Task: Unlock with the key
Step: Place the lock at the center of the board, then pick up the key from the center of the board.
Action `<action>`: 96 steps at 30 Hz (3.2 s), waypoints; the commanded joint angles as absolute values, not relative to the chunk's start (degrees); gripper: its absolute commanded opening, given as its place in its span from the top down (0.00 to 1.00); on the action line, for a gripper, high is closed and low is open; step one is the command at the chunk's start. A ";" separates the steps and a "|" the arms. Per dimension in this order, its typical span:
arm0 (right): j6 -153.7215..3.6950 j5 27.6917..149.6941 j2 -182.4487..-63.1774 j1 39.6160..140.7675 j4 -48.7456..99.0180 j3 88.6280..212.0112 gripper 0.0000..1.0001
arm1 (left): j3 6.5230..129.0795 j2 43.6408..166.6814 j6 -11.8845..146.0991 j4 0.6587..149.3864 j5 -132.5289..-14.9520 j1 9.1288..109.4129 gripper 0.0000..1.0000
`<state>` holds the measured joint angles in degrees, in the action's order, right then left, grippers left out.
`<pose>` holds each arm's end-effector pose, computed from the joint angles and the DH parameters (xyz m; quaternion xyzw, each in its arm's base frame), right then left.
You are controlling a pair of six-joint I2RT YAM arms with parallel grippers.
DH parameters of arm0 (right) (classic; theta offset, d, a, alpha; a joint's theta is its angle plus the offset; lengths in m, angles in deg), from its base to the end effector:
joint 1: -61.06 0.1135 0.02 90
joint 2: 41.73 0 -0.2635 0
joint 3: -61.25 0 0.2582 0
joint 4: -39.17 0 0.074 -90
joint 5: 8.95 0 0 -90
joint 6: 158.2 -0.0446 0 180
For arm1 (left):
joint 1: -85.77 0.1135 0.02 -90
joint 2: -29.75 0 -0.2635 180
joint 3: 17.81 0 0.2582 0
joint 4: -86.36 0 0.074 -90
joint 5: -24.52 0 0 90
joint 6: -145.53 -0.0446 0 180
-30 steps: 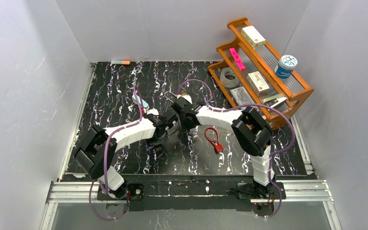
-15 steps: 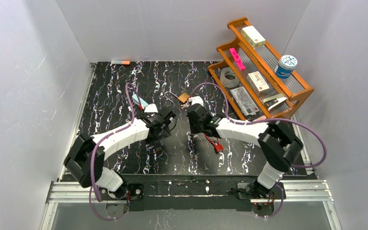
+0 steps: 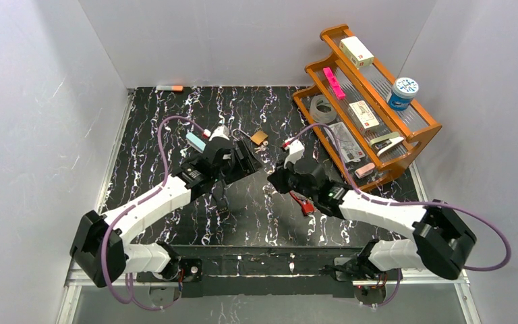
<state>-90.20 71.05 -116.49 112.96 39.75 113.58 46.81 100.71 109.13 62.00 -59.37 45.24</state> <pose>0.1905 0.2304 0.2253 -0.1657 0.8098 0.2778 0.4894 0.2253 -0.1864 0.2737 -0.1250 0.8592 -0.3301 0.3704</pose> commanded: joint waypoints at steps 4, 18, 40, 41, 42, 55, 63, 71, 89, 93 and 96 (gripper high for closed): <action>-88.85 76.88 -109.70 113.22 50.85 109.75 0.83 | 43.65 105.19 115.14 77.18 -75.09 46.95 0.33; -92.54 72.14 -131.30 113.51 26.00 125.58 0.62 | 41.67 102.48 115.42 60.08 -54.48 49.18 0.35; -98.58 59.68 -147.12 118.11 8.70 140.40 0.67 | 36.83 102.08 114.68 62.88 -58.93 50.88 0.35; -98.68 59.59 -147.30 118.11 9.31 140.27 0.69 | 36.59 102.09 114.68 63.41 -59.20 50.88 0.35; -98.76 59.41 -147.42 118.11 9.68 140.40 0.70 | 36.28 102.10 114.63 63.64 -59.57 50.88 0.35; -98.05 61.57 -139.33 118.11 21.61 132.35 0.99 | 34.21 103.10 114.71 68.76 -65.03 51.10 0.36; -95.74 68.42 -123.65 118.02 38.12 118.10 0.99 | 32.76 102.55 115.57 75.80 -71.76 51.46 0.36; -96.04 68.33 -119.53 117.90 41.15 114.18 0.99 | 31.40 103.67 119.27 80.81 -75.78 51.58 0.36; -86.67 63.27 -135.70 117.93 23.57 126.65 0.67 | 31.70 104.31 118.55 72.26 -68.53 51.93 0.37; -83.19 66.34 -137.57 117.91 22.61 128.03 0.67 | 31.67 104.93 118.28 72.64 -69.16 52.02 0.37; -81.86 68.16 -138.12 117.91 20.84 128.96 0.69 | 31.41 105.24 118.35 72.66 -69.78 52.11 0.37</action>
<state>-85.89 65.61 -137.26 118.08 22.86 125.99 31.62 104.67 119.01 73.72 -69.32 51.58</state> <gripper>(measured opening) 0.318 0.629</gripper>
